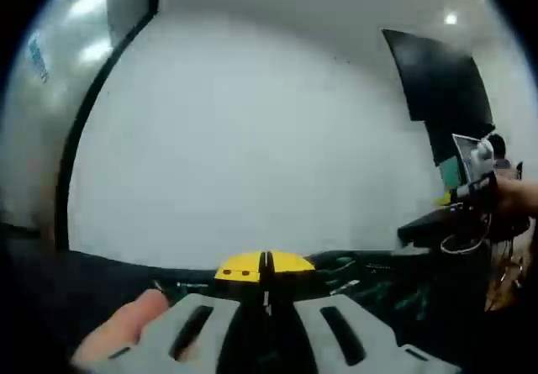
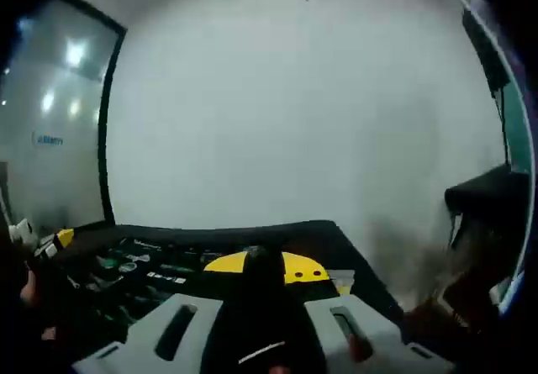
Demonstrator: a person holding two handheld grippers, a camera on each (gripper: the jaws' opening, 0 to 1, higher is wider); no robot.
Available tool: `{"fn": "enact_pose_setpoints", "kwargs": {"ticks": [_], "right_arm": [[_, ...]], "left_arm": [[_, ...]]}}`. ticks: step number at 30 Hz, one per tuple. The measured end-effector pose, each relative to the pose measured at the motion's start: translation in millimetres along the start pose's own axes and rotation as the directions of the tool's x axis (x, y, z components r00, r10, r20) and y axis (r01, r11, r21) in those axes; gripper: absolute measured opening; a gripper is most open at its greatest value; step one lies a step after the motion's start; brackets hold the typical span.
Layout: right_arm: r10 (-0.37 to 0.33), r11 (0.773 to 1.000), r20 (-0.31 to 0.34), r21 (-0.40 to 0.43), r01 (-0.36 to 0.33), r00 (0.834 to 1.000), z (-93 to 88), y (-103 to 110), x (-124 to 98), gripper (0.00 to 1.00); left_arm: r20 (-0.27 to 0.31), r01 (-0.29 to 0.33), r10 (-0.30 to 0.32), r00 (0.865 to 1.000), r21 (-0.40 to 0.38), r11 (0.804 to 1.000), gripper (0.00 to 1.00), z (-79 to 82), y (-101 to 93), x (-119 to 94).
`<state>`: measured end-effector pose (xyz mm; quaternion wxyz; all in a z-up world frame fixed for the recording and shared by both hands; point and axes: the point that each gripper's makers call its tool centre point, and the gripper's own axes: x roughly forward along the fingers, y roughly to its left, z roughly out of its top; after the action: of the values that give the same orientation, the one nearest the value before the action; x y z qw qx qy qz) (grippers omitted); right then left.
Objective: Pick up the tools and put them into their designated positions in the toolbox.
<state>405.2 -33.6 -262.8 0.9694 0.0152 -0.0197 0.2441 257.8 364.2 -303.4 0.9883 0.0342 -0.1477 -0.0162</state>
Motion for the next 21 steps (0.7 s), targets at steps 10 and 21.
{"fn": "enact_pose_setpoints", "kwargs": {"ticks": [10,21], "right_arm": [[-0.227,0.965,-0.04,-0.141,0.219,0.973,16.4,-42.7,-11.8,0.35],[-0.336,0.916,-0.312,0.112,0.385,0.889,-50.8,-80.7,49.5,0.35]], "left_arm": [[-0.064,-0.025,0.041,0.997,0.233,0.972,0.03,-11.3,-10.7,11.1],[-0.096,-0.054,0.074,0.993,0.202,0.978,0.03,-20.3,10.4,11.8]]}}
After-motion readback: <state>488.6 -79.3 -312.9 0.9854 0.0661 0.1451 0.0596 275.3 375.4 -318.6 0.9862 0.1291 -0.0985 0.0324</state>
